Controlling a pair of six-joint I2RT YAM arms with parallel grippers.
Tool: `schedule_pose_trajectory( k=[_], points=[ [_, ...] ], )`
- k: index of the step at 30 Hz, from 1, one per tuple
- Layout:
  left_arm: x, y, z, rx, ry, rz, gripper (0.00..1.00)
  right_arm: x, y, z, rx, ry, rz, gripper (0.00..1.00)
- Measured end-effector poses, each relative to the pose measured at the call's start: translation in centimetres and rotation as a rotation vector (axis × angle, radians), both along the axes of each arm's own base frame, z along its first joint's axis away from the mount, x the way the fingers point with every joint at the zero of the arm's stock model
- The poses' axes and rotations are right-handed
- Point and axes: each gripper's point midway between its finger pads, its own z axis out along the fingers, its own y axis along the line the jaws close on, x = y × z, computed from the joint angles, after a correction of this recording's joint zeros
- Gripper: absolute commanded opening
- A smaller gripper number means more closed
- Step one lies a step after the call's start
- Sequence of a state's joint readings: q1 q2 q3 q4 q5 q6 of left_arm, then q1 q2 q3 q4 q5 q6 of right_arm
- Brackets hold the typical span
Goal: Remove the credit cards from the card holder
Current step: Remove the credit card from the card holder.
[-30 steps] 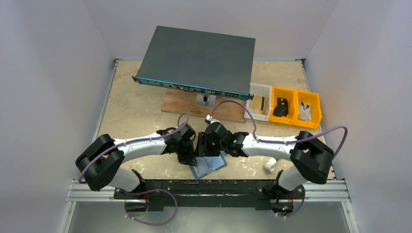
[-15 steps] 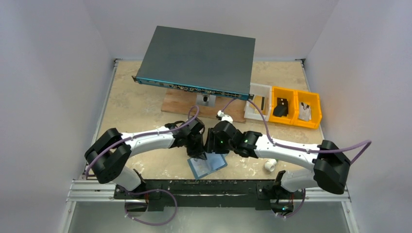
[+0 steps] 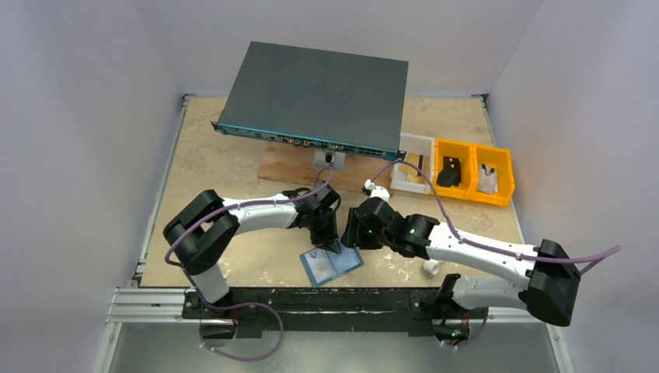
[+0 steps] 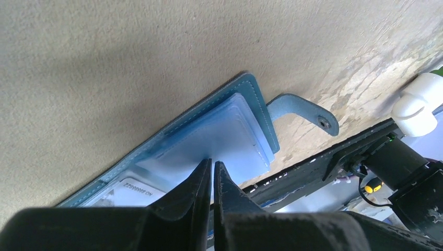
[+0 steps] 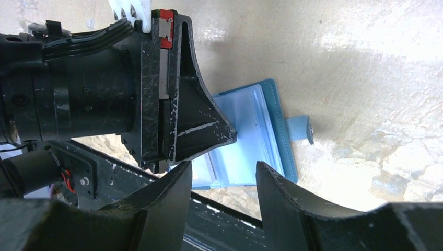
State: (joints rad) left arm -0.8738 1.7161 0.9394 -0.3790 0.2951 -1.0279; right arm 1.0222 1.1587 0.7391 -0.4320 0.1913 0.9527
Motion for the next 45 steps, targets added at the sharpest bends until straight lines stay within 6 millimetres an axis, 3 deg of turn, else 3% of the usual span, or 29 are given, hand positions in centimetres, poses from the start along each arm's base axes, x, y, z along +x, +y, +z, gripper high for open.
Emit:
schedule_pose_trajectory(
  k=[4, 12, 22, 36, 45],
  points=[
    [0.1, 0.5, 0.6, 0.015, -0.02, 0.0, 0.09, 0.0, 0.8, -0.2, 0.018, -0.004, 0.037, 0.45],
    [-0.2, 2.7, 3.9, 0.001, -0.116, 0.019, 0.09, -0.9, 3.7, -1.9, 0.041, 0.035, 0.192, 0.42],
    [-2.8, 7.6, 1.9, 0.094, -0.084, 0.058, 0.08, -2.5, 6.7, -5.1, 0.061, 0.123, 0.316, 0.39],
    [-3.5, 8.2, 0.0, 0.114, -0.055, 0.054, 0.05, -2.8, 7.2, -7.3, 0.045, 0.173, 0.319, 0.42],
    [-3.4, 8.2, -0.8, 0.128, -0.027, 0.057, 0.02, -3.1, 7.6, -7.4, 0.076, 0.19, 0.319, 0.42]
  ],
)
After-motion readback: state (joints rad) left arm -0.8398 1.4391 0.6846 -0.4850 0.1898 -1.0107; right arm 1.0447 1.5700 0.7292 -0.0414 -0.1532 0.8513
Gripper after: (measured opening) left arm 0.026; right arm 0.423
